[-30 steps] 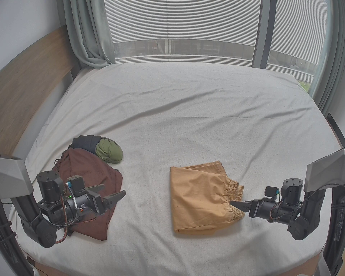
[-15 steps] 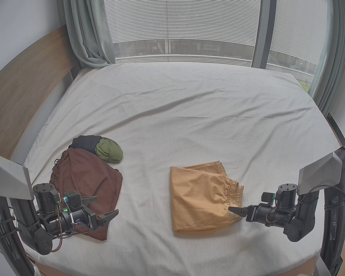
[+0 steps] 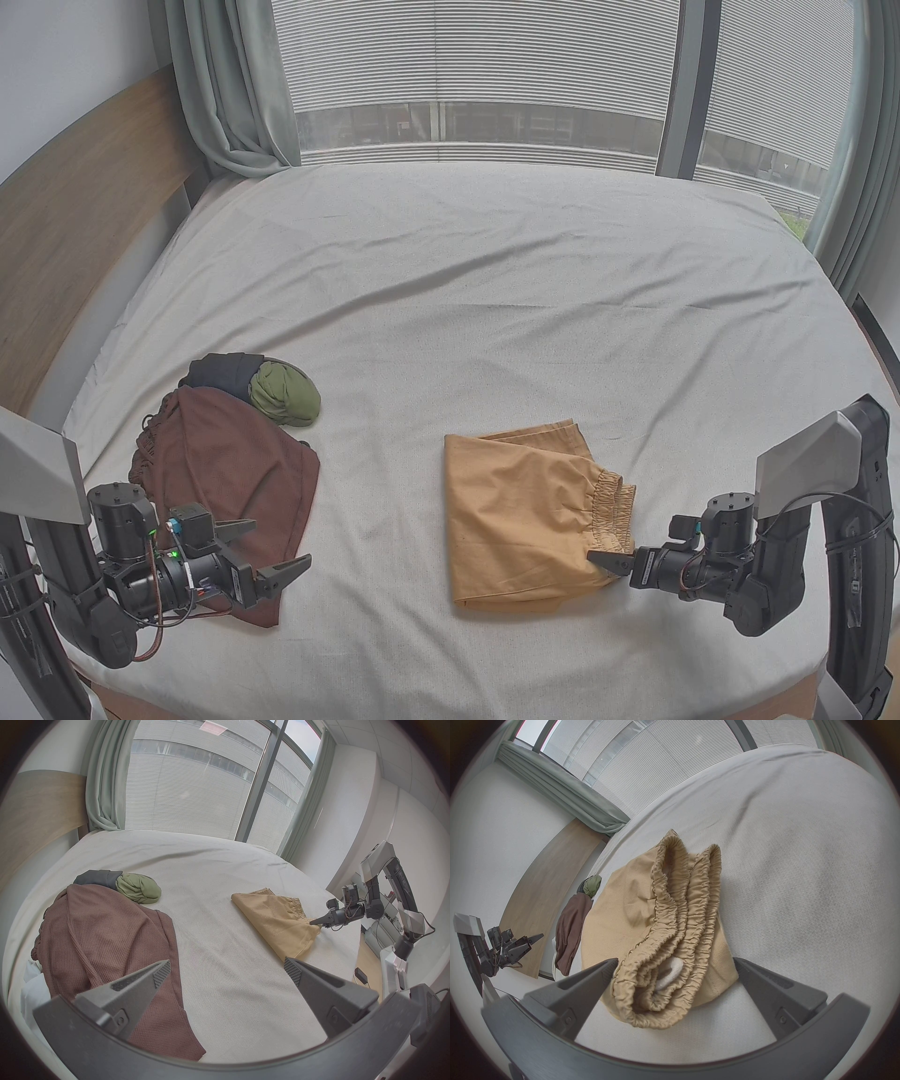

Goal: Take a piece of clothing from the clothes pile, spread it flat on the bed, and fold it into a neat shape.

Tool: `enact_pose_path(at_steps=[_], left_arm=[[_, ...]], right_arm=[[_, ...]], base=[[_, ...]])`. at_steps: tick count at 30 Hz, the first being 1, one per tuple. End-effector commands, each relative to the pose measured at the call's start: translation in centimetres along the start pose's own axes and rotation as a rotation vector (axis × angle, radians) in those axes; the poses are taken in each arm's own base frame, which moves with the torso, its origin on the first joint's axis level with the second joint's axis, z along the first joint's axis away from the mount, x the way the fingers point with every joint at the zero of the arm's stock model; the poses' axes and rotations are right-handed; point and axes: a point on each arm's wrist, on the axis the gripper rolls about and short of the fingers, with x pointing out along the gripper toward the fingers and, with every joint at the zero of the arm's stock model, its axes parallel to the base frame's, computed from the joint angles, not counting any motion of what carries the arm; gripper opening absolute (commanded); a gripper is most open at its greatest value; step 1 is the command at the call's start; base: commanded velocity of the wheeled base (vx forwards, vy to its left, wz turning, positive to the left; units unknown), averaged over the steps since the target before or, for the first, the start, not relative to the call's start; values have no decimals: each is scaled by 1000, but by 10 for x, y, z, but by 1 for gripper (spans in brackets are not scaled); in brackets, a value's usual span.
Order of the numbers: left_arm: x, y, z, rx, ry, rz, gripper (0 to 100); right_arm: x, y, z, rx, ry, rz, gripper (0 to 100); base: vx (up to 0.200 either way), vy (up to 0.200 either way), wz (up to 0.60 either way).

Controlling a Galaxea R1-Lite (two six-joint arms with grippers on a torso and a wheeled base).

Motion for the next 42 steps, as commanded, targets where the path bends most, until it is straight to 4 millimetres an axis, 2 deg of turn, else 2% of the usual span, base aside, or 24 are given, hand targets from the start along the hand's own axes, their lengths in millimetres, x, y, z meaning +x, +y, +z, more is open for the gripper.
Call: enact_pose_path(at_steps=[1, 6, 12, 24, 25, 33, 38, 42], left_arm=[[0, 0, -1, -2, 5, -2, 100], [0, 0, -1, -1, 3, -2, 100], [0, 0, 0, -2, 2, 0, 100], [0, 0, 0, -2, -1, 0, 100], [0, 0, 0, -2, -1, 0, 100], [0, 0, 0, -2, -1, 0, 100], [0, 0, 1, -2, -4, 2, 100], [-2, 1, 2, -1, -10, 6, 100]], right_arm=[[3, 1, -5, 4, 20, 7, 100], [14, 7, -9, 37, 31, 35, 100], [26, 5, -9, 48, 21, 43, 100], [30, 6, -5, 73, 0, 56, 100], [30, 6, -5, 73, 0, 56, 0], [30, 8, -4, 72, -1, 59, 0], [28, 20, -5, 56, 6, 87, 0], [24, 34, 2, 34, -13, 122, 0]], base=[[0, 0, 0], [0, 0, 0], [0, 0, 0], [0, 0, 0], [0, 0, 0], [0, 0, 0], [0, 0, 0], [0, 0, 0]])
